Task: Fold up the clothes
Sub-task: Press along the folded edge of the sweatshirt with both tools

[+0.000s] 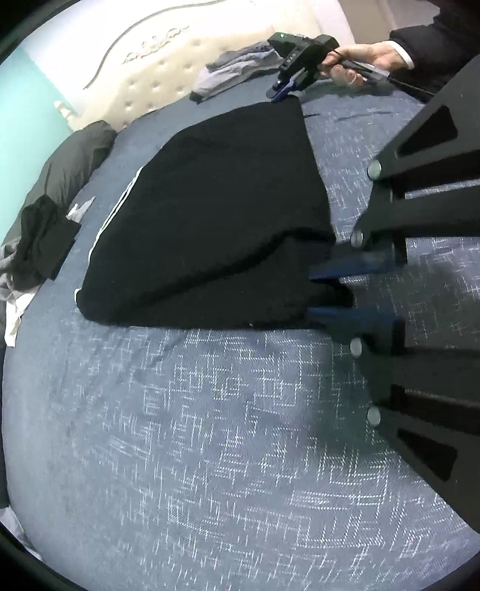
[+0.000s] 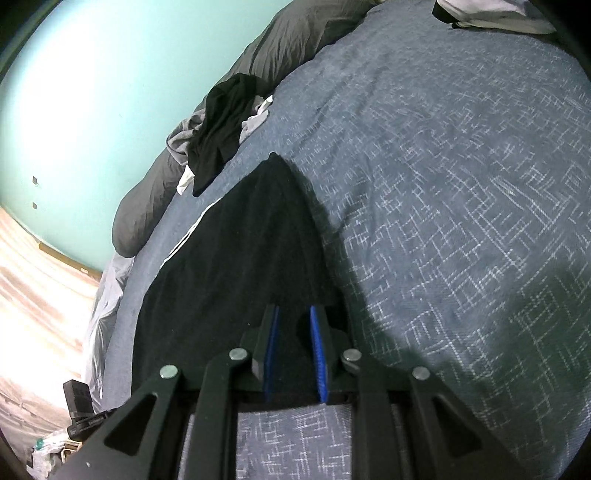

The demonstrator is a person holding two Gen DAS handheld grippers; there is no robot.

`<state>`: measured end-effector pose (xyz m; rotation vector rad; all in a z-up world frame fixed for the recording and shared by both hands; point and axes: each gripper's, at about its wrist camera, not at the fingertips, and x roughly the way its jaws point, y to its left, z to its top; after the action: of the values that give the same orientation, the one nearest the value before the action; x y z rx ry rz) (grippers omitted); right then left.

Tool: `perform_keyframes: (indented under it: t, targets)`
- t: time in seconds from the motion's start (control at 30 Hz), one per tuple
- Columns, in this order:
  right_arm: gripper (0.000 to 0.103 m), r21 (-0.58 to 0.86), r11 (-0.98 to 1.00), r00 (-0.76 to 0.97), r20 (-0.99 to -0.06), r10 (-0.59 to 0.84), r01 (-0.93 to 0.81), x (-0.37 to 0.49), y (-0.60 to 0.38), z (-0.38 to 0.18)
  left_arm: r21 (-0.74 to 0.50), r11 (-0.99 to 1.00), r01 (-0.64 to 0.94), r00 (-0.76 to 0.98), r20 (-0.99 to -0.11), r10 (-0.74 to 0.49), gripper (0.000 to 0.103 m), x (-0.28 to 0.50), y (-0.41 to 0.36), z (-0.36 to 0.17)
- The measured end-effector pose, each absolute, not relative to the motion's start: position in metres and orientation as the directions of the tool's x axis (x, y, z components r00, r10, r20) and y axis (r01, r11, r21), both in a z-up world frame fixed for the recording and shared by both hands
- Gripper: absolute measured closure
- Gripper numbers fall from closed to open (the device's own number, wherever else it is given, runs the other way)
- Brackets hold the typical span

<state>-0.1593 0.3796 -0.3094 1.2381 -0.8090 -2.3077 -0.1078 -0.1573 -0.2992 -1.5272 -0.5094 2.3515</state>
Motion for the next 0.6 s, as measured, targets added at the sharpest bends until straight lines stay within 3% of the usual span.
perform_keyframes:
  t: [0.6]
  targets:
    - [0.086,0.658,-0.75,-0.521,-0.619,-0.588,0.066,-0.163,0.38,-0.315,-0.446,-0.895,-0.032,-0.406,-0.812,0.419,0.097,-0.104,-0.183,-0.294]
